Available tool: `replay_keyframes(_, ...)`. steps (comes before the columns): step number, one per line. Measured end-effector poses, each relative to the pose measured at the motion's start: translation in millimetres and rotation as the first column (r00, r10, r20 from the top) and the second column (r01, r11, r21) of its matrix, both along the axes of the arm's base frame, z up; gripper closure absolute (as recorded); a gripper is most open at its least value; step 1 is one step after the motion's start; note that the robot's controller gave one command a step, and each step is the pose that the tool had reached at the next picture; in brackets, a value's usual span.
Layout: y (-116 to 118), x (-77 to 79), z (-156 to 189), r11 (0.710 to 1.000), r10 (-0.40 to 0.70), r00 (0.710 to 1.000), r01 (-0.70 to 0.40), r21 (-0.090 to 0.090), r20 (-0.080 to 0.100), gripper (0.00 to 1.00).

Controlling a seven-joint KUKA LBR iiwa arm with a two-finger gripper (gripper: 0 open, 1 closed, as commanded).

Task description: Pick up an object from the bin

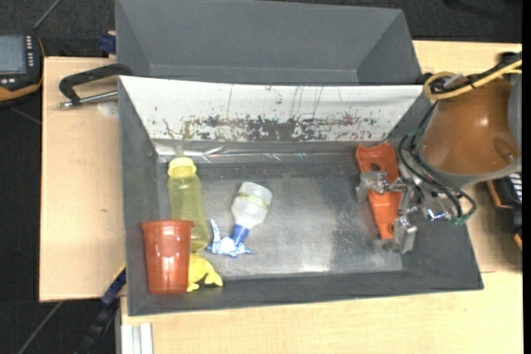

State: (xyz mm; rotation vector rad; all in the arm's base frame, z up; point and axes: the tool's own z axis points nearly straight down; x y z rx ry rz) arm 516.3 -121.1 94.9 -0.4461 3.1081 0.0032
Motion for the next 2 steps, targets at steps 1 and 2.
replay_keyframes(1, -9, 19.8, 3, 0.987, -0.162, 0.987, 0.162, 0.001, 0.005, 0.0)
replay_keyframes(2, -4, 56.5, -13, 0.967, 0.255, 0.967, -0.255, -0.002, 0.008, 0.0)
